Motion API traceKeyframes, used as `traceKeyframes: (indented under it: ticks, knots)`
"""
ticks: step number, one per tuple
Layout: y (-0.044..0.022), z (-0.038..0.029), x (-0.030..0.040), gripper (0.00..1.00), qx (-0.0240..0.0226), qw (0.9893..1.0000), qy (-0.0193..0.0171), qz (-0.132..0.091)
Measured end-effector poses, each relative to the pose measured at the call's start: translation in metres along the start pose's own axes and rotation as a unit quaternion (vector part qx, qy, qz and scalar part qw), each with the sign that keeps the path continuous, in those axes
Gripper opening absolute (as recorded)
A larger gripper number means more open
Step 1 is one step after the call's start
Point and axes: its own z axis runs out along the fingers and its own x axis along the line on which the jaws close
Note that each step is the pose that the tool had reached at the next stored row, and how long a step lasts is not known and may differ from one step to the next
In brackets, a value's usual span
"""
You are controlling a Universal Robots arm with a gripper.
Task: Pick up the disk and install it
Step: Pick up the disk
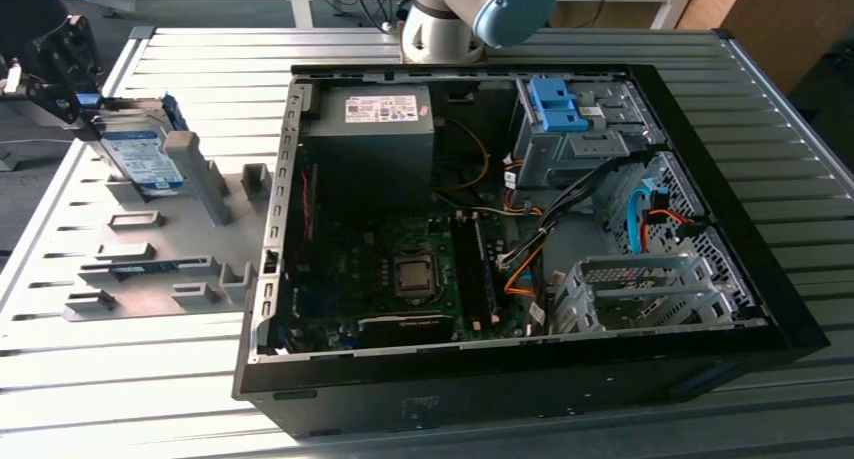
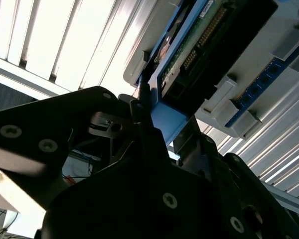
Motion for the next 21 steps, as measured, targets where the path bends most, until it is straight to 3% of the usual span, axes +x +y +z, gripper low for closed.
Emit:
traceKeyframes:
  ticks: [6, 21]
  knots:
    - [-0.0008, 0.0000, 0.0000, 0.44, -0.0003, 0.9999, -0.0003, 0.015]
    - [-0.0008, 0.0001, 0.0000, 0.37, -0.0003, 0.9999, -0.0003, 0.017]
